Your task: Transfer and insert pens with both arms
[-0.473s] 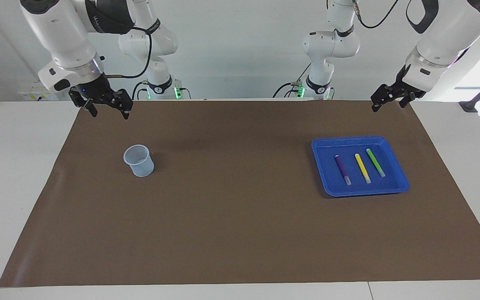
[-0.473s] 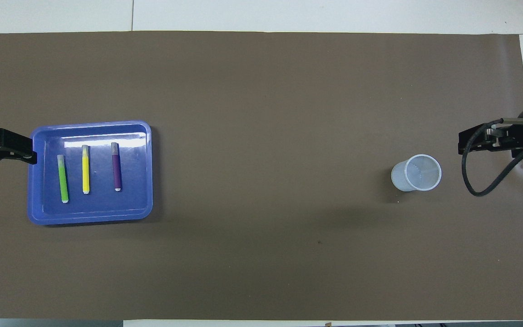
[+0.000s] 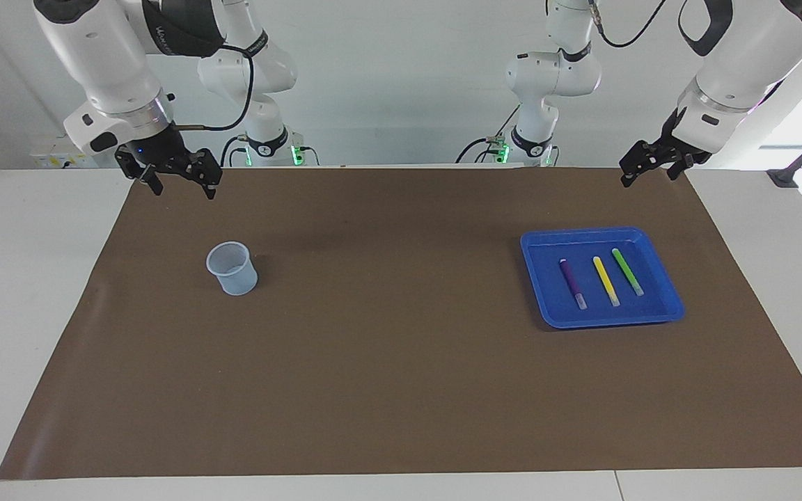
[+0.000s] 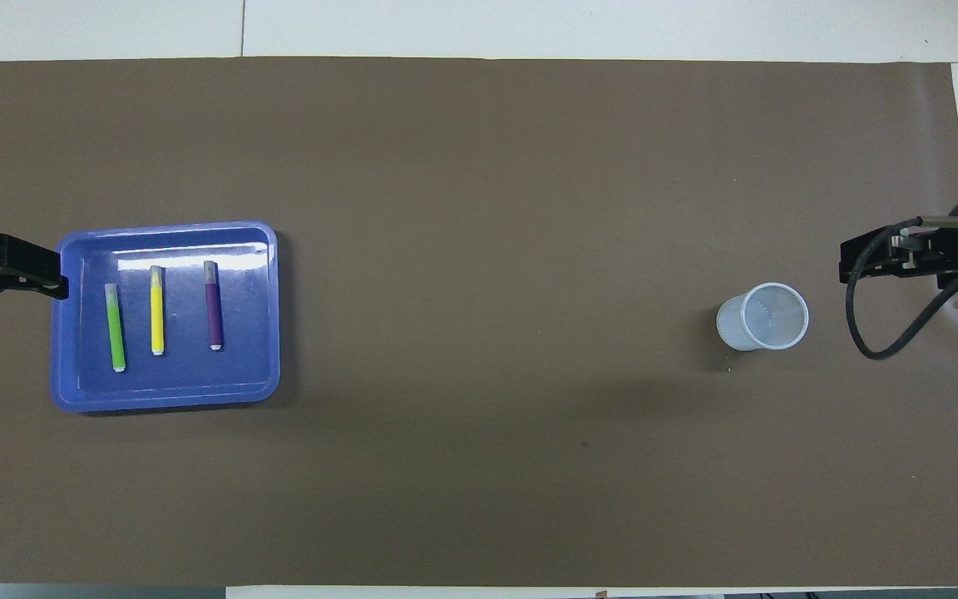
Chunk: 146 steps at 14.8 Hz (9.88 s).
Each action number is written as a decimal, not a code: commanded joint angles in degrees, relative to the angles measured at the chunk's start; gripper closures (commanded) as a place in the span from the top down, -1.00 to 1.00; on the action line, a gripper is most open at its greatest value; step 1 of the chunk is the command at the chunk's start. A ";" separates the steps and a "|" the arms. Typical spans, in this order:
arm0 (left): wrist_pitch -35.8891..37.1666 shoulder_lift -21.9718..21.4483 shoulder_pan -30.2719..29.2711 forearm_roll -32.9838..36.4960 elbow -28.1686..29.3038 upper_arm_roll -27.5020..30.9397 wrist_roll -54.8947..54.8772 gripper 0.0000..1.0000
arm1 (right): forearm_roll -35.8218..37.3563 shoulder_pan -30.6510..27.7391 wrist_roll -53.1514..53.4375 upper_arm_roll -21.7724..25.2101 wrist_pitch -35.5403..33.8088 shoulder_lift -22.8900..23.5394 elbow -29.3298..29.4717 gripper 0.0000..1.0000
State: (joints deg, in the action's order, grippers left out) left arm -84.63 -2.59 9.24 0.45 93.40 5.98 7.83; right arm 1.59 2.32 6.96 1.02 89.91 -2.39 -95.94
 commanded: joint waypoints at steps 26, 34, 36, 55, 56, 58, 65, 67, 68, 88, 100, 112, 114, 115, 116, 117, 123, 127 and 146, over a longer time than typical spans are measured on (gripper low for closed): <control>-43.69 13.83 0.60 -7.65 27.71 0.09 -3.78 0.77 | -0.45 -0.83 -0.72 -0.40 0.27 -1.03 -1.18 1.00; -45.54 15.68 1.48 -8.36 27.72 0.00 -3.87 0.61 | -0.45 -0.83 -0.72 -0.40 0.27 -1.03 -1.18 1.00; -45.36 15.68 1.48 -8.36 27.37 0.09 -3.87 0.49 | -0.45 -0.83 -0.72 -0.40 0.27 -1.03 -1.18 1.00; -39.76 15.42 0.87 -8.45 23.86 0.09 -3.61 -1.00 | -0.45 -0.83 -0.72 -0.40 0.27 -1.03 -1.18 1.00; -37.48 15.33 0.86 -9.06 22.54 0.18 -3.35 -1.00 | -0.45 -0.83 -0.72 -0.40 0.27 -1.03 -1.18 1.00; -34.39 14.89 0.69 -10.29 20.60 0.18 -2.91 -1.00 | -0.45 -0.83 -0.72 -0.40 0.27 -1.03 -1.18 1.00; -23.59 11.82 0.60 -12.14 14.46 0.70 4.46 -1.00 | -3.07 -0.22 -0.28 -0.40 0.79 -1.03 -1.18 1.00; -19.54 11.11 0.60 -13.71 11.47 0.79 9.64 -1.00 | -6.32 -0.13 -0.28 -0.49 0.88 -0.95 -1.18 1.00; -17.52 10.94 0.60 -14.59 9.80 0.79 12.54 -1.00 | -8.60 -0.04 -0.45 -0.49 1.75 -0.95 -1.18 1.00; -23.38 -3.65 1.65 -51.58 16.72 -6.77 83.58 -1.00 | -36.56 23.15 21.42 -0.93 32.33 0.11 -2.85 0.99; -29.28 -10.07 7.01 -63.64 27.54 -7.21 82.61 -1.00 | -30.61 30.28 20.38 -0.93 34.46 5.99 1.63 0.90; -30.33 -11.39 7.81 -64.70 29.38 -7.21 82.61 -1.00 | -25.41 33.18 20.11 -1.02 33.23 7.05 4.09 0.10; -31.03 -11.48 7.81 -64.70 29.47 -7.21 82.61 -1.00 | -25.41 33.18 20.12 -1.02 33.31 7.05 4.18 -0.44; -31.12 -11.48 7.81 -64.70 29.65 -7.21 82.61 -1.00 | -25.41 33.10 20.20 -0.93 33.31 7.05 4.18 -0.75; -31.12 -11.48 7.89 -64.70 29.65 -7.21 82.61 -1.00 | -25.41 33.10 20.20 -0.93 33.40 7.05 4.27 -1.00; -31.21 -11.48 7.81 -64.70 29.65 -7.21 82.61 -1.00 | -25.41 33.10 20.20 -0.93 33.58 7.05 4.27 -1.00; -31.83 -11.48 7.81 -64.70 29.74 -7.12 82.61 -0.65 | -25.49 33.10 20.20 -0.93 33.58 7.05 4.18 -1.00; -31.65 -11.57 7.81 -64.52 29.65 -7.03 82.53 1.00 | -25.41 32.40 20.12 -0.93 33.49 7.23 4.09 -1.00; -25.06 -9.64 2.27 -36.17 26.32 -6.59 75.94 1.00 | -3.18 13.95 6.25 -0.75 25.05 -1.54 -13.38 -1.00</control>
State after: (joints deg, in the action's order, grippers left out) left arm -110.61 -12.22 12.14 -40.85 120.81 -0.58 84.56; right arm -3.79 19.05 16.27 0.81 115.85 0.62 -104.48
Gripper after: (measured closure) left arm 0.000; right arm 0.819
